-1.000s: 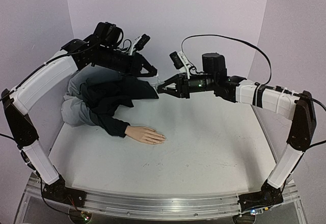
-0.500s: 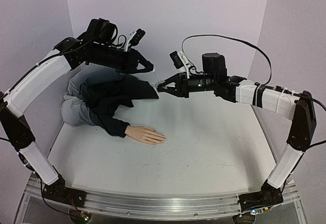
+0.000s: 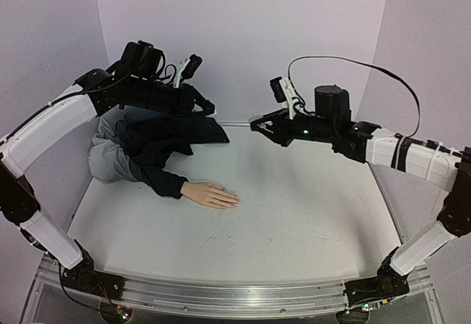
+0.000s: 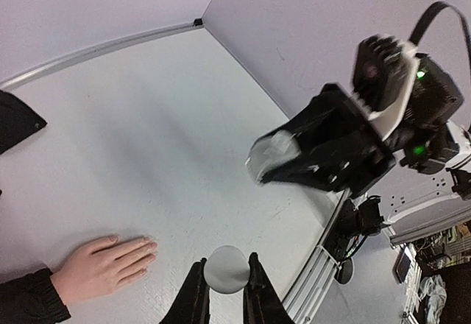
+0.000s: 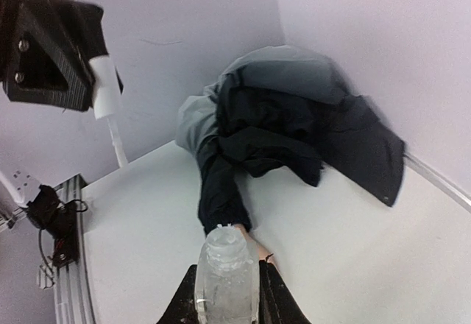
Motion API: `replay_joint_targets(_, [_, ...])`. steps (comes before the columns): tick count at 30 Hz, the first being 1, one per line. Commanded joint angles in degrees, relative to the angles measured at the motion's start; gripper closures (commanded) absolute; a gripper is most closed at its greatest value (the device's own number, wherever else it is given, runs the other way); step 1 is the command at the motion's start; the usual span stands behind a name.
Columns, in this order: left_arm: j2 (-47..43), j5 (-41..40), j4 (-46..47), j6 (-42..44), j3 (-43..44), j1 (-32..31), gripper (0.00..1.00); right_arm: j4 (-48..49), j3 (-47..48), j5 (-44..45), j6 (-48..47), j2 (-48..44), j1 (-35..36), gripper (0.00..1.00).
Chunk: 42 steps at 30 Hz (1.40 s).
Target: Paint the nails
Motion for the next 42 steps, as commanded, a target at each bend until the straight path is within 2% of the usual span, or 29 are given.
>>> replay_joint_targets(1, [-3.8, -1.4, 8.7, -3.4, -9.0, -0.1, 1.00, 3.4, -5.0, 13.7, -1.5, -9.1, -1.6, 1.00])
replay_joint_targets(8, [-7.8, -6.5, 25.2, -0.9, -29.5, -4.9, 1.00, 4.5, -15.4, 19.5, -3.4, -19.8, -2.3, 1.00])
replay_joint_targets(12, [-6.8, -10.7, 29.8, 3.4, -35.0, -8.2, 1.00, 5.2, -19.0, 19.8, -4.4, -24.1, -2.3, 1.00])
replay_joint_targets(17, [-4.4, -11.4, 35.6, 5.8, -40.8, -8.4, 1.00, 5.7, -22.2, 21.5, -7.4, -27.7, -2.4, 1.00])
replay_joint_targets(26, [0.8, -7.7, 43.2, 12.0, -45.2, -8.4, 1.00, 9.5, -25.7, 19.2, -7.9, -29.3, -2.3, 1.00])
replay_joint_targets(34, [5.8, -6.7, 43.5, 17.5, -44.6, -8.3, 1.00, 10.3, -26.1, 18.7, -8.6, -29.1, -2.3, 1.00])
replay_joint_targets(42, [9.1, -5.6, 42.8, 17.9, -42.7, -6.2, 1.00, 10.8, -27.0, 20.1, -9.4, -29.7, -2.3, 1.00])
